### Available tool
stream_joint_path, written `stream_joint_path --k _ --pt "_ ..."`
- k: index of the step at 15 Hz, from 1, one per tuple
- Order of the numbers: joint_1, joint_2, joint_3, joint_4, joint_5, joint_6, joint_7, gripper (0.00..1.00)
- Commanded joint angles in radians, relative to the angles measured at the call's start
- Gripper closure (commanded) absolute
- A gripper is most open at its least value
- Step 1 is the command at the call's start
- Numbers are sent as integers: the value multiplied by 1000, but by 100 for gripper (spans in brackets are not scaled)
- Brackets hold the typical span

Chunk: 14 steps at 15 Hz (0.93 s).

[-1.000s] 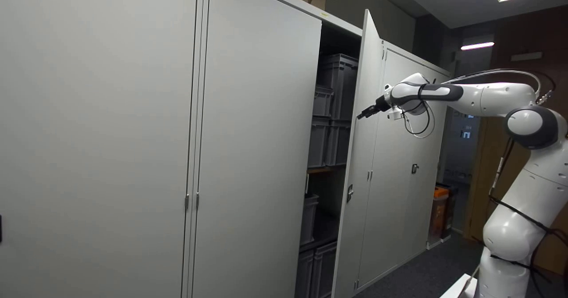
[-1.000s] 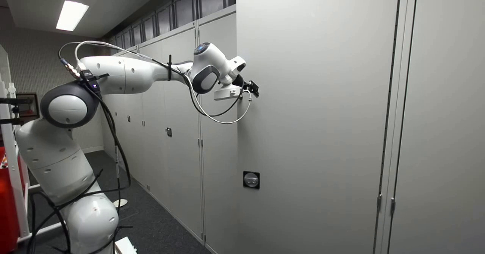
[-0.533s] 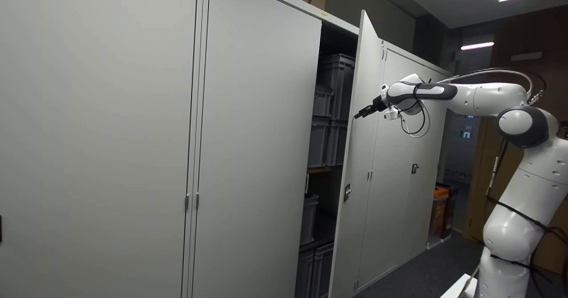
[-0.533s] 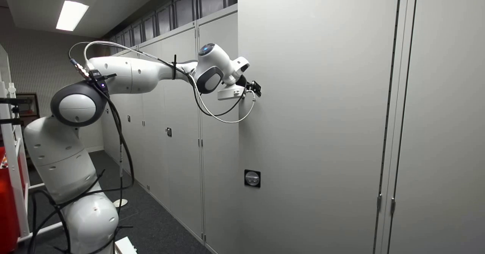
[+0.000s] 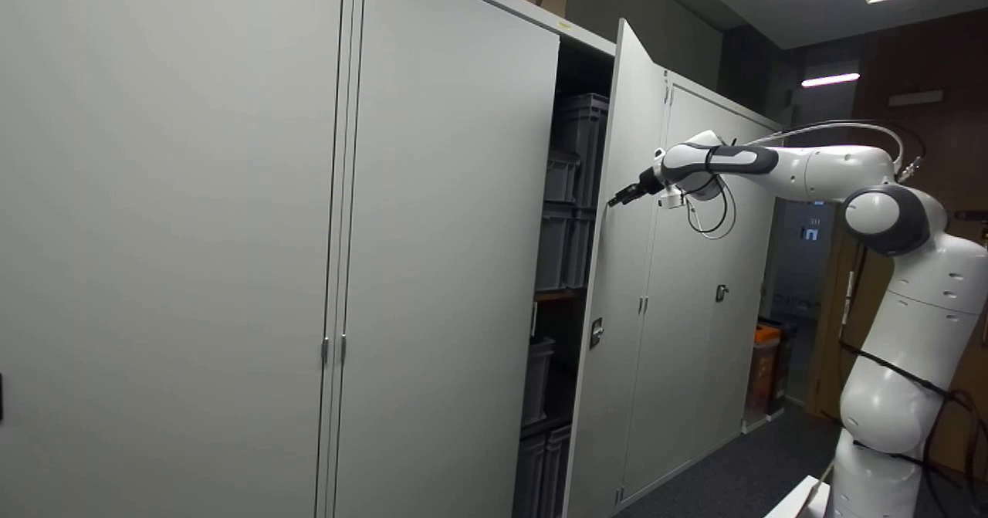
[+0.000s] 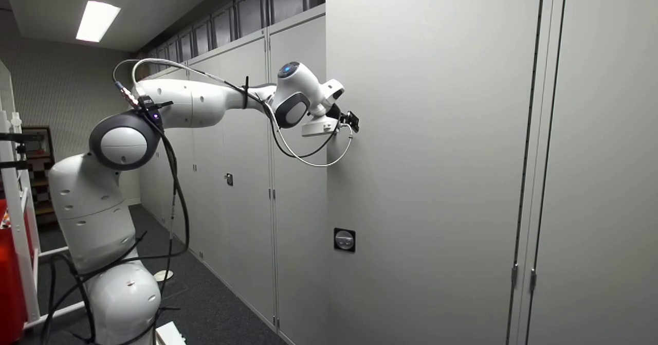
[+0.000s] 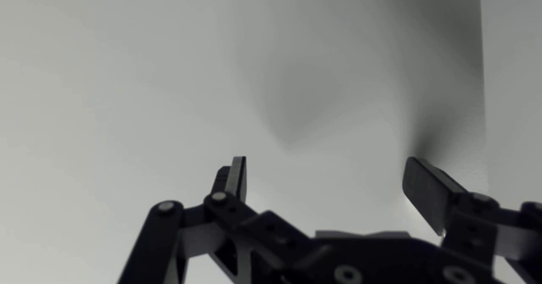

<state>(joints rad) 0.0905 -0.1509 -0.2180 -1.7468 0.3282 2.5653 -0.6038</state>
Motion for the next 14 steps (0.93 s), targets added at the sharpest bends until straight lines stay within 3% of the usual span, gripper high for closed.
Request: stream_joint_path --k 1,14 --pt "-22 66 22 78 37 23 -35 0" --pt "-98 201 84 234 16 5 -11 0"
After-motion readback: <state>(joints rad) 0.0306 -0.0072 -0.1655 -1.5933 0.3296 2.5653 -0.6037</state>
